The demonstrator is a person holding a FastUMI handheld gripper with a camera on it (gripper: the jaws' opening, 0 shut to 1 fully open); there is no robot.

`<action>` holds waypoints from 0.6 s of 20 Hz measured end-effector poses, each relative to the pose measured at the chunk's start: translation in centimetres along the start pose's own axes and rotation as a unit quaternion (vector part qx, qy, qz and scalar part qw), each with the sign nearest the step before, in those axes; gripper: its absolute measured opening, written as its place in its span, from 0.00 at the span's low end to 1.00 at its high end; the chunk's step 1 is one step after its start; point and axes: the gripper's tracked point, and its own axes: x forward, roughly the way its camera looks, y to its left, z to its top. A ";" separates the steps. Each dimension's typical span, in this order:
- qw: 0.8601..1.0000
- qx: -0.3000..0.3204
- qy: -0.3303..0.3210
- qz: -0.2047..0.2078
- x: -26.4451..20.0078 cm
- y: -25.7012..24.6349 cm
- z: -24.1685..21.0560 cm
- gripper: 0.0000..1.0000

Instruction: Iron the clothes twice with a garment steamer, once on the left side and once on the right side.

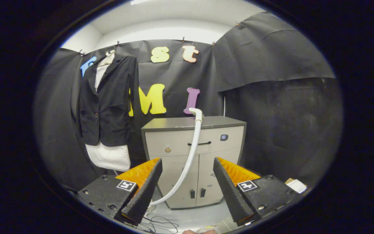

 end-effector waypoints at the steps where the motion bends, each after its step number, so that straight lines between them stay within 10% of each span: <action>1: 1.000 0.004 -0.001 0.006 0.8 -0.2 0.2 0.98; 12: 0.994 0.020 -0.009 0.111 13.5 1.0 4.7 0.98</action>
